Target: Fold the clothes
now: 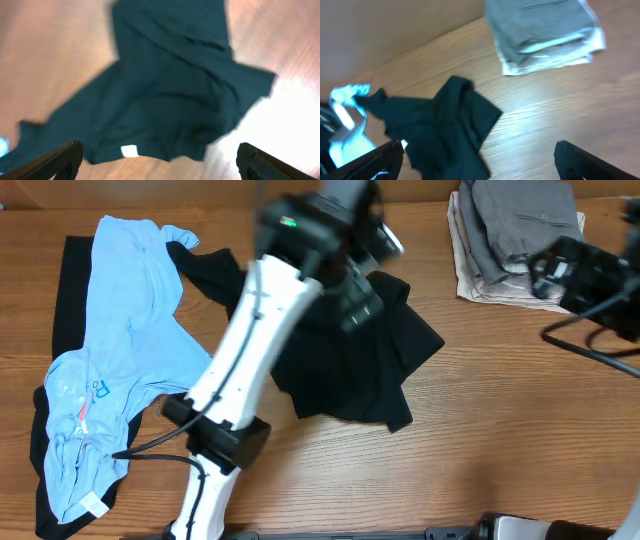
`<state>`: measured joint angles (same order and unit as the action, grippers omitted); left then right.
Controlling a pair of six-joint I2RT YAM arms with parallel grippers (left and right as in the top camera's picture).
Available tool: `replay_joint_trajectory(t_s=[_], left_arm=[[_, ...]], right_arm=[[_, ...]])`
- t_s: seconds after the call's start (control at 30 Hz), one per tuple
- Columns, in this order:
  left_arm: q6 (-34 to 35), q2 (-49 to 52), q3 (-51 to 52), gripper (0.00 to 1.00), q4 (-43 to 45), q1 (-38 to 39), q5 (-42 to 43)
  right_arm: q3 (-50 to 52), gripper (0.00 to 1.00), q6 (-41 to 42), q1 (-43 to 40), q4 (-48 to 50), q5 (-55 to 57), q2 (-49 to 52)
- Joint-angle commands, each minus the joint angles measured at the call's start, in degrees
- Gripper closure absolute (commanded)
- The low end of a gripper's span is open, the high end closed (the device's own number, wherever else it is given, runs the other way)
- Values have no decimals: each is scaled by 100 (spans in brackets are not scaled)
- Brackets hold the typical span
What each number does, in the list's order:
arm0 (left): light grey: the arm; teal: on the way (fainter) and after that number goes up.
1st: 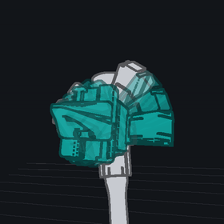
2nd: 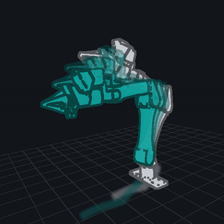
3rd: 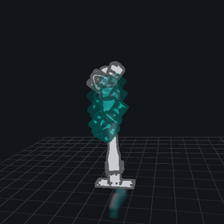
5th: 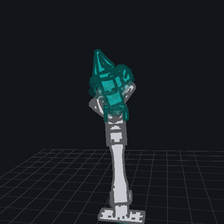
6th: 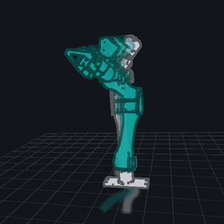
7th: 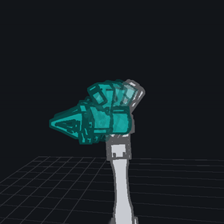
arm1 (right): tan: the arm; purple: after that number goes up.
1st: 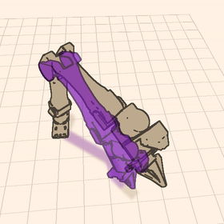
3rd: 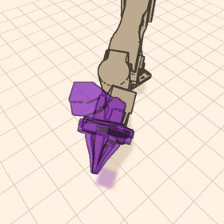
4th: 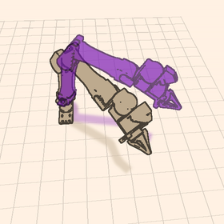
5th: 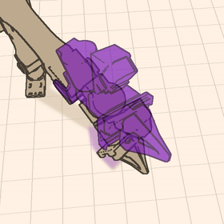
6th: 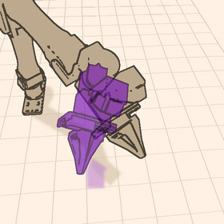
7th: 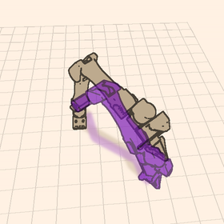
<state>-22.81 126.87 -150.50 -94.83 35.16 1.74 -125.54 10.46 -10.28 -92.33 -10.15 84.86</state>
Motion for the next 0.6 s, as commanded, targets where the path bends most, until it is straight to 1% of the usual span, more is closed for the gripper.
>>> replay_joint_trajectory(t_s=[0.0,0.17,0.33,0.47,0.57], left_arm=[[-433,227,745,0,66,472,17],[-721,422,1834,0,651,1231,-138],[-719,503,2603,0,1185,1770,-413],[-584,503,3185,0,1738,2004,-470],[-297,503,3462,0,2065,2096,-463]], right_arm=[[81,0,-50,-280,4,66,179],[151,0,-146,-374,46,66,258],[151,0,-179,-374,26,63,354],[151,0,-179,-374,-17,63,446],[151,0,-179,-374,-39,63,479]])
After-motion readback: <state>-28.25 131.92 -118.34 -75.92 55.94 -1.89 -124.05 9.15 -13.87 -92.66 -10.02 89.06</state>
